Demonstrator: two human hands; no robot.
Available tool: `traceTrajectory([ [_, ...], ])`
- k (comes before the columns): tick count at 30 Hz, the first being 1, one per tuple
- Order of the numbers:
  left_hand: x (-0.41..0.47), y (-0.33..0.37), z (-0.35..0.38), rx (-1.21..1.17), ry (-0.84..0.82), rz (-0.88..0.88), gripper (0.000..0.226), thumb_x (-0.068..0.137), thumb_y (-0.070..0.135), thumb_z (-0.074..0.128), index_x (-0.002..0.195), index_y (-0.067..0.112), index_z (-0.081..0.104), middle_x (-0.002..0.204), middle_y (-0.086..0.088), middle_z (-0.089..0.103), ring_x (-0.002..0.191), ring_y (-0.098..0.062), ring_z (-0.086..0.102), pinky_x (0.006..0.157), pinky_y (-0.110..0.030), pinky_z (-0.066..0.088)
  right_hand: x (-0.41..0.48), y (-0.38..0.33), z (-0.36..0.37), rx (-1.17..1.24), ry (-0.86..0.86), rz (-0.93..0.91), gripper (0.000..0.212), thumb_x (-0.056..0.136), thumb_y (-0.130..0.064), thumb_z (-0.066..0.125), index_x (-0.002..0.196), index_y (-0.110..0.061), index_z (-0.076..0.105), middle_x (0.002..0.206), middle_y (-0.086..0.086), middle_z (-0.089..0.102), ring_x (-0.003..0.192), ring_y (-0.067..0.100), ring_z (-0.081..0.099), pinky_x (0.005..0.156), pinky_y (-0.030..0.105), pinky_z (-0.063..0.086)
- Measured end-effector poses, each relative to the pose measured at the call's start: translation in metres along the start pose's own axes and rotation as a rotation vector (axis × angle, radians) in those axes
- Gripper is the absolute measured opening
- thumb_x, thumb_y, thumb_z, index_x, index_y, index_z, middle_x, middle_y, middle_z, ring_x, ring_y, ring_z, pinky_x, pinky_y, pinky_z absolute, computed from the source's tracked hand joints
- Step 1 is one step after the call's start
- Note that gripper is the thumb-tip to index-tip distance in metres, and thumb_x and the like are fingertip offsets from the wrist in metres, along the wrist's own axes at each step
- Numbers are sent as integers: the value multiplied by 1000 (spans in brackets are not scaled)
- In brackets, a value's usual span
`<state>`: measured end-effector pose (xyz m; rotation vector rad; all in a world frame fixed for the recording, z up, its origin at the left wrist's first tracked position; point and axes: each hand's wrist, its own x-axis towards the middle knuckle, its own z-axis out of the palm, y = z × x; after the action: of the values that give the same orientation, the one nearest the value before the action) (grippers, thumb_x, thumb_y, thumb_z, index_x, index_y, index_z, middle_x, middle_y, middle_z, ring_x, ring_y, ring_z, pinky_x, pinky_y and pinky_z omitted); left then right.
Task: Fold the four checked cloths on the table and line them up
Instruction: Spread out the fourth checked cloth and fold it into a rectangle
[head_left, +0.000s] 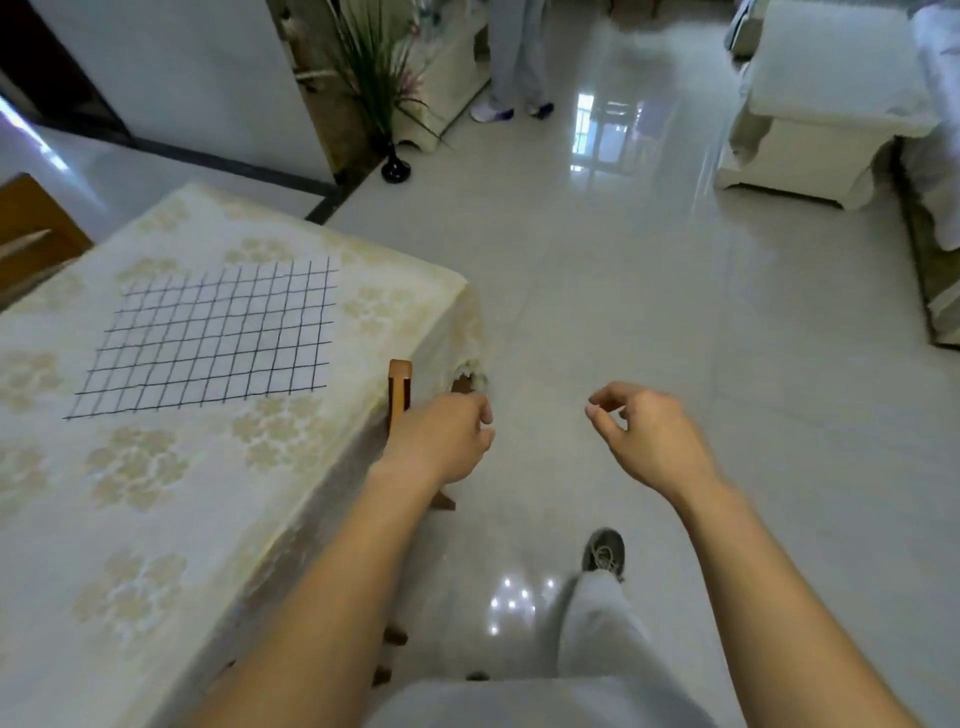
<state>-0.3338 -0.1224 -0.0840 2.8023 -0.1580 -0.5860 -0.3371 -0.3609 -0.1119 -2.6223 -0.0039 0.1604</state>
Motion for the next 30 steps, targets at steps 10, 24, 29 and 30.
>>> traceTrajectory([
  [10, 151, 89, -83, 89, 118, -151, 22, 99, 41, 55, 118, 34, 60, 122, 4, 66, 112, -21, 62, 89, -35, 50, 195, 47, -90, -80, -63, -149, 33, 99, -43, 51, 123, -24, 63, 122, -1, 65, 111, 22, 61, 88, 35, 52],
  [24, 323, 103, -117, 22, 80, -221, 15, 98, 45, 57, 105, 32, 60, 111, 3, 66, 101, -22, 63, 84, -36, 53, 375, 73, -106, -44, -161, -202, 31, 96, -44, 58, 120, -26, 65, 114, -9, 69, 103, 13, 64, 82, 30, 50],
  [29, 427, 95, -140, -65, 49, -190, 23, 99, 45, 55, 111, 26, 61, 117, 0, 65, 108, -25, 62, 92, -39, 49, 470, 69, -119, -125, -159, -202, 24, 95, -45, 57, 110, -30, 67, 106, -14, 70, 98, 11, 65, 79, 31, 53],
  [30, 447, 92, -153, -71, 58, -178, 25, 100, 44, 55, 113, 25, 61, 119, -1, 65, 109, -25, 62, 94, -40, 49, 491, 66, -122, -150, -169, -202, 21, 95, -46, 56, 105, -30, 67, 105, -14, 70, 97, 11, 65, 78, 32, 53],
])
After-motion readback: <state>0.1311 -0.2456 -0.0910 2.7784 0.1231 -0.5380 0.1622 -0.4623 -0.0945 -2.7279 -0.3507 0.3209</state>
